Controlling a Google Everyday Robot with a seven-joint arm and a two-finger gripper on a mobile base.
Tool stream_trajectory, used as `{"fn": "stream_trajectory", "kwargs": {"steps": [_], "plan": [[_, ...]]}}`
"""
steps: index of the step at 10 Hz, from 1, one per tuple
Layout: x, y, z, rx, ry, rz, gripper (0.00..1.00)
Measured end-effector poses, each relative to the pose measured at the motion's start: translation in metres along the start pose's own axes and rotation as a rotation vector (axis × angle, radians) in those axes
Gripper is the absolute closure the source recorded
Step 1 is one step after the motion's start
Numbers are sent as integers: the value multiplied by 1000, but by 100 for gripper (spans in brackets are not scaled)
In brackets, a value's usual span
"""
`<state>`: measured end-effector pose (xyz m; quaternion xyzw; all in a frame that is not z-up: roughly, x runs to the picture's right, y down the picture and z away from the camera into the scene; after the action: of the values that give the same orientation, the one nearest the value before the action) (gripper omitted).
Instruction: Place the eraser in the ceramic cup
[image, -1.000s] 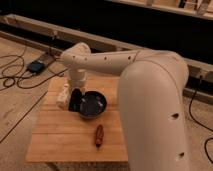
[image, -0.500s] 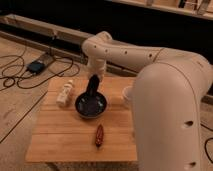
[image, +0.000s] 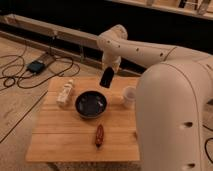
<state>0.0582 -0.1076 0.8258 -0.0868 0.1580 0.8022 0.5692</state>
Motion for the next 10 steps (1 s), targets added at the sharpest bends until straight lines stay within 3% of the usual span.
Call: {"fn": "stream_trajectory", "kwargs": {"steps": [3,10], "plan": [[-20,-29,4,30,-34,57,100],[-35,-101,6,82,-67,144,100]]}}
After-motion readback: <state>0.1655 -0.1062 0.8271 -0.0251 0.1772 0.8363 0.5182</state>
